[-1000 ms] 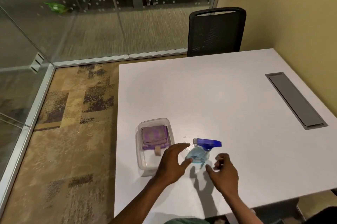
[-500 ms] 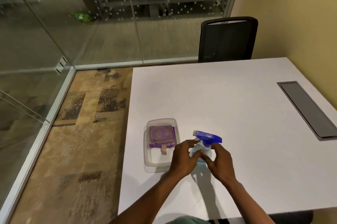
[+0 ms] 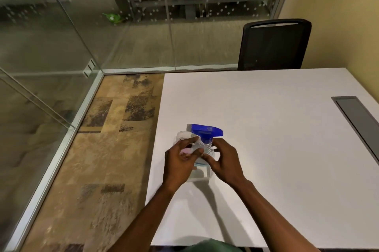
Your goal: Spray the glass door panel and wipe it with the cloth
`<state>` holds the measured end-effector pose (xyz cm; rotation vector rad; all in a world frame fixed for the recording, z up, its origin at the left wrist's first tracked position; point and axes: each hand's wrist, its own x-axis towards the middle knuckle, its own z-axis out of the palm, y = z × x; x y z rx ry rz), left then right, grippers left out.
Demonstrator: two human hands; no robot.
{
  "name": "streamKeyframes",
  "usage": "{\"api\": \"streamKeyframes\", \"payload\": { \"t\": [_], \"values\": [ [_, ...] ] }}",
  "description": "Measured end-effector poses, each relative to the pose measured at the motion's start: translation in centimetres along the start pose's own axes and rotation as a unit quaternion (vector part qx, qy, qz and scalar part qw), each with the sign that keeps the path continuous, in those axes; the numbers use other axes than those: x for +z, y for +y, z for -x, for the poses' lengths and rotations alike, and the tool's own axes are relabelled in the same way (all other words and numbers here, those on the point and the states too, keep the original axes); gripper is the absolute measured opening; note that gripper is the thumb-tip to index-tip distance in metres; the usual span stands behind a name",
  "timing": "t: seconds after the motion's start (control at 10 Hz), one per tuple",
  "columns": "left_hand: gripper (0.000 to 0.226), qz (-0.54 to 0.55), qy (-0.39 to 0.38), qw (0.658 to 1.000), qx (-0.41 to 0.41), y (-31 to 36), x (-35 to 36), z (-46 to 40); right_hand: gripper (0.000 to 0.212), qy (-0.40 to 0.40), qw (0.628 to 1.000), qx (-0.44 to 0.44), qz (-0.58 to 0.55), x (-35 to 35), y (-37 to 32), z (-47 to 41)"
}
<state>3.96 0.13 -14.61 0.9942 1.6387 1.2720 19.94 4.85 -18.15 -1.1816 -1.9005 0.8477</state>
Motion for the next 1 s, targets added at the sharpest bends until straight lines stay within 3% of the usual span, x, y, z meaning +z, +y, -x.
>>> {"api": "streamKeyframes", "payload": {
  "t": [0.3,0.7,1.0],
  "values": [
    [0.042,-0.045,0.006,0.995,-0.088,-7.4,-2.0,-0.6,0.043,-0.101,0.994,0.044,0.024,5.5,3.8,1.7],
    [0.052,-0.08,-0.002,0.992,-0.098,-9.3,-1.8,0.2,0.056,-0.113,0.99,0.054,0.063,5.4,4.2,2.5],
    [0.051,-0.159,0.007,0.986,-0.057,-7.2,-4.7,0.8,0.076,-0.202,0.964,0.064,0.16,1.9,3.8,2.4]
  ]
}}
